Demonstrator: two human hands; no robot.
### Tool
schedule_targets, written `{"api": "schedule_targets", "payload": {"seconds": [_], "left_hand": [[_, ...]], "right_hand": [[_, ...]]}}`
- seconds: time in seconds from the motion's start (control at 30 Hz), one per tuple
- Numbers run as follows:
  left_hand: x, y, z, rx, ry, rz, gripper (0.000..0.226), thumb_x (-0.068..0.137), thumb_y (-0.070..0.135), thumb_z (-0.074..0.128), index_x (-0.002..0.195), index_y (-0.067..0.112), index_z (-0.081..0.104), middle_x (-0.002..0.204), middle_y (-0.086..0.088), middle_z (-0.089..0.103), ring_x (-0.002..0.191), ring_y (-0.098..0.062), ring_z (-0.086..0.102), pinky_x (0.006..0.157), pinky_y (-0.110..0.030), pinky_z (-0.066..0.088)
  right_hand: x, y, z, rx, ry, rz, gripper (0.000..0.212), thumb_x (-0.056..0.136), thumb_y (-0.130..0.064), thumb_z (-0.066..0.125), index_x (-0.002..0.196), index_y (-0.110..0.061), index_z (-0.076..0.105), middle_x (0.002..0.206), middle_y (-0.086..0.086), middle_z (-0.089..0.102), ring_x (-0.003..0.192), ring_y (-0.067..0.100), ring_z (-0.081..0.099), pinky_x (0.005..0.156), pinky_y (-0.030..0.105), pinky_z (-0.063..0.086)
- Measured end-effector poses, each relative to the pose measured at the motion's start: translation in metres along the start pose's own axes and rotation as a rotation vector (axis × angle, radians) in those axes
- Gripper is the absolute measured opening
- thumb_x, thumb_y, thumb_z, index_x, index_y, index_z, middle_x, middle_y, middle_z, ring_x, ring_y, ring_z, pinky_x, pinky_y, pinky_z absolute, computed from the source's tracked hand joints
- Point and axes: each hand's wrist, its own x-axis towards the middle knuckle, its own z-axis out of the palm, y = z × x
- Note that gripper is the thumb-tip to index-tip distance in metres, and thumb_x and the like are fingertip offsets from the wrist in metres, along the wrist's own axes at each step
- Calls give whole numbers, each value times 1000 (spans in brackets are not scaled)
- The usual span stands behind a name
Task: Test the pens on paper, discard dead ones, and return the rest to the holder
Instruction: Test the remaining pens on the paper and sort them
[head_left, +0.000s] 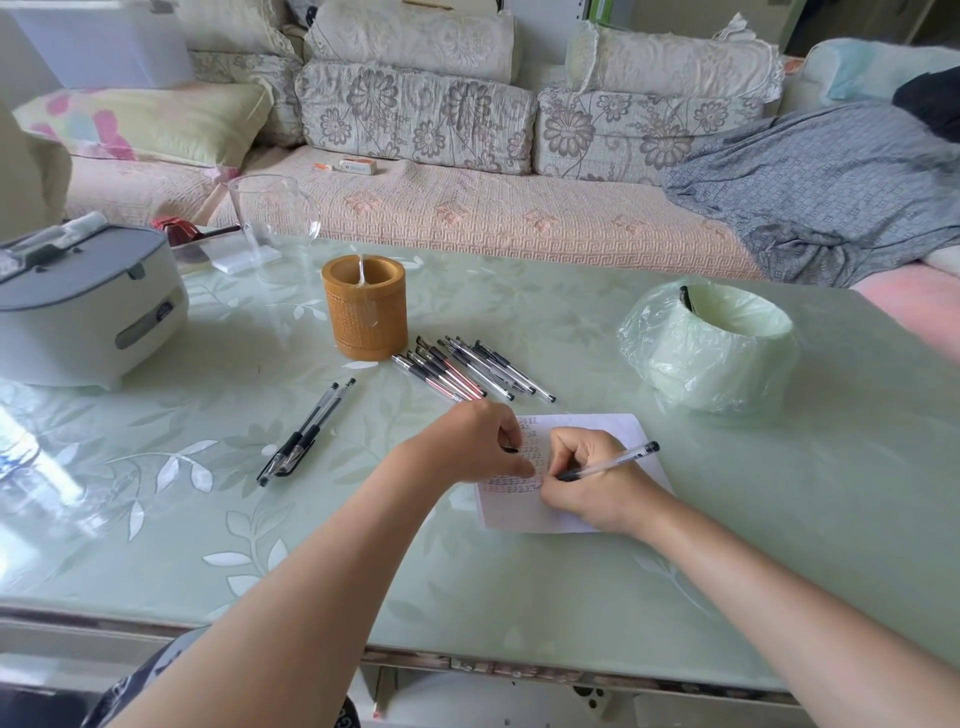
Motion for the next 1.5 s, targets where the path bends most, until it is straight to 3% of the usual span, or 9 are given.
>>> {"api": "schedule_targets", "payload": {"seconds": [0.13, 0.43, 0.57, 0.8, 0.93, 1.03, 1.17, 1.33, 1.5], "left_hand": [[1, 0, -1, 2, -7, -2, 35, 71, 39, 82, 94, 18, 67, 79, 11, 56, 73, -8, 53, 61, -13, 41], [2, -1, -1, 4, -8, -11, 35, 70, 40, 83, 93, 19, 67, 76, 14, 54, 69, -4, 51, 59, -12, 39], [2, 0, 0, 5, -10, -13, 34, 69, 41, 83, 91, 21, 66, 74, 16, 53, 66, -1, 49, 60, -14, 39], [-2, 2, -1, 21, -13, -26, 35, 71, 42, 82, 94, 21, 66, 77, 15, 53, 71, -6, 52, 63, -17, 41], [-6, 1, -9, 47, -49, -19, 29, 75, 38, 79, 99, 25, 67, 86, 11, 56, 79, -10, 55, 63, -16, 41], [-10, -1, -18, 117, -72, 1, 29, 79, 33, 75, 106, 25, 67, 92, 9, 57, 82, -9, 53, 62, -13, 40], [-17, -5, -25, 177, -71, -15, 22, 83, 27, 72, 104, 24, 69, 100, 6, 64, 86, -11, 56, 74, -21, 47], [-15, -6, -26, 169, -54, -31, 11, 87, 24, 68, 98, 26, 70, 100, 6, 64, 83, -9, 54, 70, -19, 43], [-14, -3, -27, 124, -3, -49, 16, 94, 21, 57, 104, 22, 69, 96, 4, 65, 85, -14, 56, 75, -27, 46]], "right_hand": [[0, -1, 0, 19, -6, 1, 14, 66, -12, 62, 61, -13, 49, 54, -14, 47, 54, 7, 39, 51, 22, 30], [-1, -1, -1, 49, -40, 26, 22, 72, 1, 65, 62, -11, 51, 53, -14, 48, 53, 7, 40, 51, 22, 32], [-1, 0, -1, 62, -39, 39, 18, 68, -6, 64, 61, -10, 47, 53, -13, 45, 53, 9, 37, 51, 26, 30], [1, -6, -4, 182, 19, 52, 19, 66, -5, 61, 60, -14, 45, 51, -10, 43, 50, 9, 35, 47, 18, 27], [3, -5, -9, 354, 92, 158, 25, 83, 8, 61, 69, -9, 48, 46, -5, 45, 42, 12, 37, 41, 19, 28], [5, -8, -7, 400, 96, 156, 19, 86, 9, 62, 77, -7, 59, 51, -2, 48, 43, 12, 39, 39, 17, 28], [7, -11, -9, 369, 106, 179, 25, 94, 2, 55, 93, -18, 71, 66, 3, 62, 47, 15, 47, 37, 19, 30], [10, -16, -19, 309, 19, 157, 39, 100, 0, 40, 121, -22, 63, 95, 11, 66, 55, 18, 54, 42, 26, 40], [13, -33, -35, 627, 52, 172, 34, 101, -4, 43, 132, -8, 55, 98, 15, 59, 62, 23, 58, 49, 30, 45]]}}
